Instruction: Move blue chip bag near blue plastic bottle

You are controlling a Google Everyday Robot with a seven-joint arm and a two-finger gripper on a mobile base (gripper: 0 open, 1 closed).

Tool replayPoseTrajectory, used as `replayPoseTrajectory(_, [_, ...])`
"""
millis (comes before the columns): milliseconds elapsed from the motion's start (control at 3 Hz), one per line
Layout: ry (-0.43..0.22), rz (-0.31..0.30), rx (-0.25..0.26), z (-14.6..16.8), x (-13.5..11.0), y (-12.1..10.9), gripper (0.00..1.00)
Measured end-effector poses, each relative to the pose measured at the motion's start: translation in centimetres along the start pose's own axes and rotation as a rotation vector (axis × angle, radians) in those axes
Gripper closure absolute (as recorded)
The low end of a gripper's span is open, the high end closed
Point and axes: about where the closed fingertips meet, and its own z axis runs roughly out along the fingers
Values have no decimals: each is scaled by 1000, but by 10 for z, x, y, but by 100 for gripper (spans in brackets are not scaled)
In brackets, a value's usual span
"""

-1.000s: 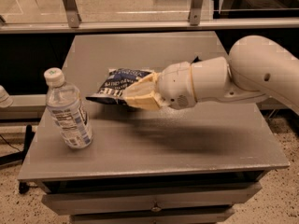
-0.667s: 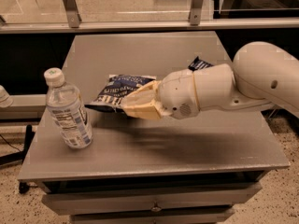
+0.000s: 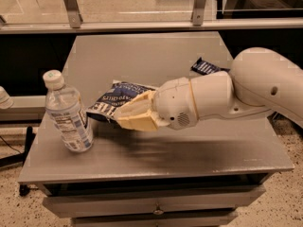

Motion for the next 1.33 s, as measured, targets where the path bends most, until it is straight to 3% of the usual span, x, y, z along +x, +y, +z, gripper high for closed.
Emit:
replayPoseTrajectory(667, [2, 12, -7, 2, 0, 4, 11])
replayPoseTrajectory(1000, [5, 13, 4, 0, 1, 0, 0])
replayPoseTrajectory(1333, [1, -3, 78, -18, 11, -27, 0])
